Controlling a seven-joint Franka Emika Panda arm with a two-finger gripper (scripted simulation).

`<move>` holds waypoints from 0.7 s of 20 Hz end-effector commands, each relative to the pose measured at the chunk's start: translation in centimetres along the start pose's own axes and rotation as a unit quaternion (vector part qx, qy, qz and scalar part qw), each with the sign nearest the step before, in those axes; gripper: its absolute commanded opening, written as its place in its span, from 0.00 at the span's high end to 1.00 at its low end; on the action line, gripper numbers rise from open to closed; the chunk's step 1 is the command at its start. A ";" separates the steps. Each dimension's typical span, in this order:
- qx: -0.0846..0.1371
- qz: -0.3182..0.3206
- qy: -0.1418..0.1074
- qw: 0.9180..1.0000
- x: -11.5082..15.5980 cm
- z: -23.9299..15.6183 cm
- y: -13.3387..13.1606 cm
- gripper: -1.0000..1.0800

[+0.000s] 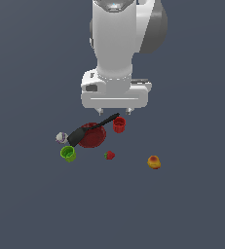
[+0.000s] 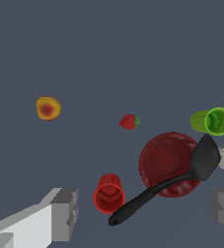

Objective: Pick up a designated object from a clutter of objects.

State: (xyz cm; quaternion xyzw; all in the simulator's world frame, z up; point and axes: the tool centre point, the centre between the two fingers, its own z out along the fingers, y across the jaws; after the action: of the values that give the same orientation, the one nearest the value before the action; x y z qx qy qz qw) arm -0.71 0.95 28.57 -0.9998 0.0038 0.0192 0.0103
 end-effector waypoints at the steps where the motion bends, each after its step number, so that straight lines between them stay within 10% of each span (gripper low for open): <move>1: -0.001 -0.008 0.000 1.000 -0.2 0.8 -0.1 0.04; 14: -0.008 -0.097 0.007 0.995 -3.8 9.2 -1.3 0.04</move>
State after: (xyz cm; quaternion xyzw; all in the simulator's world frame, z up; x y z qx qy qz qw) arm -4.11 2.26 20.75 -0.9967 -0.0797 0.0123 0.0052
